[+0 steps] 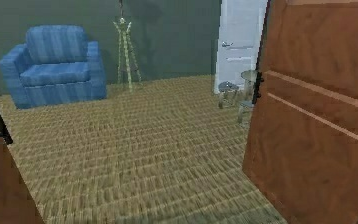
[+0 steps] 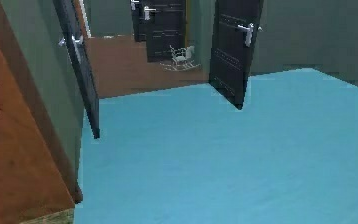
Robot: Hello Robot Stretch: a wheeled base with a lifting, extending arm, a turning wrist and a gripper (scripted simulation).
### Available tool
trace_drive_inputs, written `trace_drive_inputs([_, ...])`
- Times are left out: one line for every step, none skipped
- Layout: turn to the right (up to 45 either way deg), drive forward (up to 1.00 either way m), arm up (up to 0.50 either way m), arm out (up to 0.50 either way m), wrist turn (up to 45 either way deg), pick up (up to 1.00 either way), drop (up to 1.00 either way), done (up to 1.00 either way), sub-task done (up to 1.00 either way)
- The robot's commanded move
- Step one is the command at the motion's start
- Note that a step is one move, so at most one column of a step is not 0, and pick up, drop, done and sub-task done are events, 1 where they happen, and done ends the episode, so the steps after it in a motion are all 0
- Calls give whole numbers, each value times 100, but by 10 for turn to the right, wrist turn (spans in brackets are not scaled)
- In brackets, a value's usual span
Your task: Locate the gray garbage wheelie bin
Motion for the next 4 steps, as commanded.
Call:
trace_drive_inputs([0, 100, 0, 0, 0, 0, 0, 0, 0])
trace_drive_inputs([0, 100, 0, 0, 0, 0, 0, 0, 0])
trace_drive_inputs([0, 100, 0, 0, 0, 0, 0, 0, 0])
trace_drive_inputs([-300, 0, 0, 0, 0, 0, 0, 0, 0])
